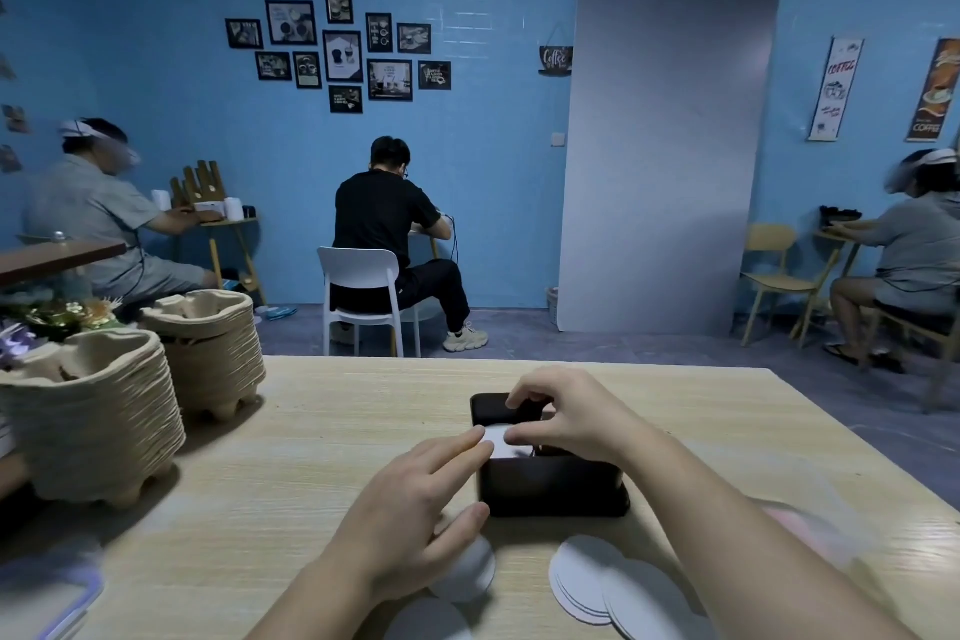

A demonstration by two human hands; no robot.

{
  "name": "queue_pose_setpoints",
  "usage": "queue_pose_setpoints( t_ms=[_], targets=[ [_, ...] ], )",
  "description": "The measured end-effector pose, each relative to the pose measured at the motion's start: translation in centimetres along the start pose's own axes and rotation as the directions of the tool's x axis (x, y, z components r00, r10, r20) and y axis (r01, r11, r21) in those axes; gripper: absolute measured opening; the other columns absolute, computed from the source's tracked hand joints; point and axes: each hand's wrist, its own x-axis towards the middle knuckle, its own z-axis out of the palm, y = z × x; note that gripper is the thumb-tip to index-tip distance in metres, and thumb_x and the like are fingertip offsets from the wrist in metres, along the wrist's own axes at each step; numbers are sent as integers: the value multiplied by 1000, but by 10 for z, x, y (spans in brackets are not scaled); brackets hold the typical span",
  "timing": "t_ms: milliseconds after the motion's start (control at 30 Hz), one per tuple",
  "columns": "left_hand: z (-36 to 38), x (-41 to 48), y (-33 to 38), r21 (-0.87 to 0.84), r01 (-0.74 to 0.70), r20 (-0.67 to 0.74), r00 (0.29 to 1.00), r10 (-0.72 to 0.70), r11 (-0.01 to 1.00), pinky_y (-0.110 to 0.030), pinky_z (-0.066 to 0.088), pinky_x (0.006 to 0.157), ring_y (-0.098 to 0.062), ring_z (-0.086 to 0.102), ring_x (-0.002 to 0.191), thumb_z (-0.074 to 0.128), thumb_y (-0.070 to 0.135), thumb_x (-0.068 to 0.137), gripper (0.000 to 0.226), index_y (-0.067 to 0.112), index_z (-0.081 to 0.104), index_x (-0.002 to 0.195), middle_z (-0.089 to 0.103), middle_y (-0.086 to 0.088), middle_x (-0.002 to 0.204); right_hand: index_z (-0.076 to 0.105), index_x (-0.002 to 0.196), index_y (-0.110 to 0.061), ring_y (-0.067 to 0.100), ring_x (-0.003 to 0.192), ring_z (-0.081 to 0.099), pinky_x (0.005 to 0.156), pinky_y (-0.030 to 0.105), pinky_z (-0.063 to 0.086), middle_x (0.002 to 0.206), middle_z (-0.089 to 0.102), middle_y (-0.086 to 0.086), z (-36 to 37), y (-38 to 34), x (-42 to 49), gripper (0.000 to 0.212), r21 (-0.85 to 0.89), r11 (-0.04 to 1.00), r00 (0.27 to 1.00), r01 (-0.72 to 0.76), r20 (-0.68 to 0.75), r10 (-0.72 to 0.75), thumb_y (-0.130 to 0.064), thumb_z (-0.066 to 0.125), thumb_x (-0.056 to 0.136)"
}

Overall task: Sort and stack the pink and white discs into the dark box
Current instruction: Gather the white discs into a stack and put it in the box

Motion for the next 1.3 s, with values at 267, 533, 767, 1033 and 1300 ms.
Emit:
queue_pose_setpoints(
  t_ms=[267,533,767,1033,1300],
  targets=[
    [-8,4,19,-89,49,-112,992,-59,995,-20,38,108,5,41,136,47,49,97,46,32,56,139,46,24,149,73,84,-27,13,92,69,83,38,58,97,72,-11,-7,-19,-48,8,342,934,960,107,-281,-7,-32,77,78],
    [-17,-25,28,-83,106,-93,989,-114,991,-32,53,80,2,60,96,55,40,94,17,36,60,110,64,24,99,70,76,-23,17,84,70,74,37,58,89,72,-7,28,-28,-119,10,334,932,947,141,-321,-29,-22,73,85],
    [-9,-54,11,-62,207,106,974,-200,976,-28,49,86,5,52,98,54,56,91,26,39,57,111,58,25,100,69,83,-26,13,88,64,74,32,57,90,68,-8,60,-42,-134,8,203,973,986,107,-145,-78,-33,68,87],
    [-1,-52,6,-121,274,159,954,-253,954,-25,45,98,6,49,114,64,66,79,59,42,50,131,57,26,119,64,98,-29,3,99,54,87,29,48,102,61,-17,81,-42,-131,20,-55,985,982,166,-81,-170,-45,58,88],
    [-1,-52,5,-180,248,105,967,-232,952,-23,47,94,8,53,109,69,60,78,52,41,54,124,59,27,113,61,99,-32,2,106,53,91,26,46,107,59,-21,82,-40,-131,17,-10,991,987,136,-86,-137,-43,62,87]
  ],
)
